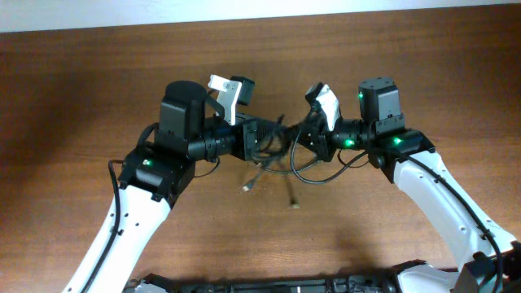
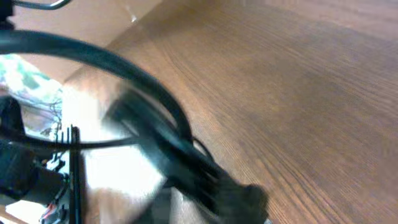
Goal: Untangle cables
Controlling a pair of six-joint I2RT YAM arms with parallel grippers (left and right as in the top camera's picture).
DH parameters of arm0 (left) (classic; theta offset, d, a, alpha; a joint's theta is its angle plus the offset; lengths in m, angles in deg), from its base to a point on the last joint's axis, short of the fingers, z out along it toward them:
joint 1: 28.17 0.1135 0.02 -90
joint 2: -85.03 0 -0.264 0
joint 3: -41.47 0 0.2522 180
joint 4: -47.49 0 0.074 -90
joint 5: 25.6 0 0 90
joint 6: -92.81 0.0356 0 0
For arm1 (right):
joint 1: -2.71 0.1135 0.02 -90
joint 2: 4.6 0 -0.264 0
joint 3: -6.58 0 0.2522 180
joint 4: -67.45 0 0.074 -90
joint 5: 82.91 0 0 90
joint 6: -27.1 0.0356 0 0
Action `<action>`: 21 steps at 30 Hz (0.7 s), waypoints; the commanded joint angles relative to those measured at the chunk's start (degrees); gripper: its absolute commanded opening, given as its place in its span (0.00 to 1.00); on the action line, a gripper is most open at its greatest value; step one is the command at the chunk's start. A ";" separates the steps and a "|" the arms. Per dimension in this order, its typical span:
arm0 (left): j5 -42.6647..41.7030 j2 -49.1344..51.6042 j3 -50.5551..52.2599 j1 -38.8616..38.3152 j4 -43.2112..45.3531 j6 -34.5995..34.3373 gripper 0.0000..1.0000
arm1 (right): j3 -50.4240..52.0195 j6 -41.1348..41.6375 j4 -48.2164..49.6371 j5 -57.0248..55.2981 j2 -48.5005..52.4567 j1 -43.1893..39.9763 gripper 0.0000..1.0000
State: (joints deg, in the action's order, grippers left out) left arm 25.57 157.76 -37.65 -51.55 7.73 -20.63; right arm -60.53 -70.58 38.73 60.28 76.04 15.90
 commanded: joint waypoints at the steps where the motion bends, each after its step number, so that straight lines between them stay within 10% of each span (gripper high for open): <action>1: -1.66 -1.07 -1.22 -0.74 0.22 -0.28 0.00 | -0.20 -0.37 -0.26 2.32 -0.13 0.24 0.04; 9: 22.60 -1.07 -1.22 -0.74 0.20 -16.37 0.00 | -0.20 11.41 -20.20 -23.58 -0.13 -8.63 0.04; 18: 24.00 4.46 -1.20 -1.36 -8.20 -18.49 0.06 | -0.20 14.29 -23.23 -24.00 -0.13 -12.09 0.04; 21: 23.39 7.15 -1.20 -2.99 -8.17 -19.43 0.15 | -0.20 14.43 -23.23 -23.93 -0.13 -12.09 0.27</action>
State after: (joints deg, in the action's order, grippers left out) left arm 49.65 162.70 -38.00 -52.99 -0.20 -39.05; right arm -60.61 -56.87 15.54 36.87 76.04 4.19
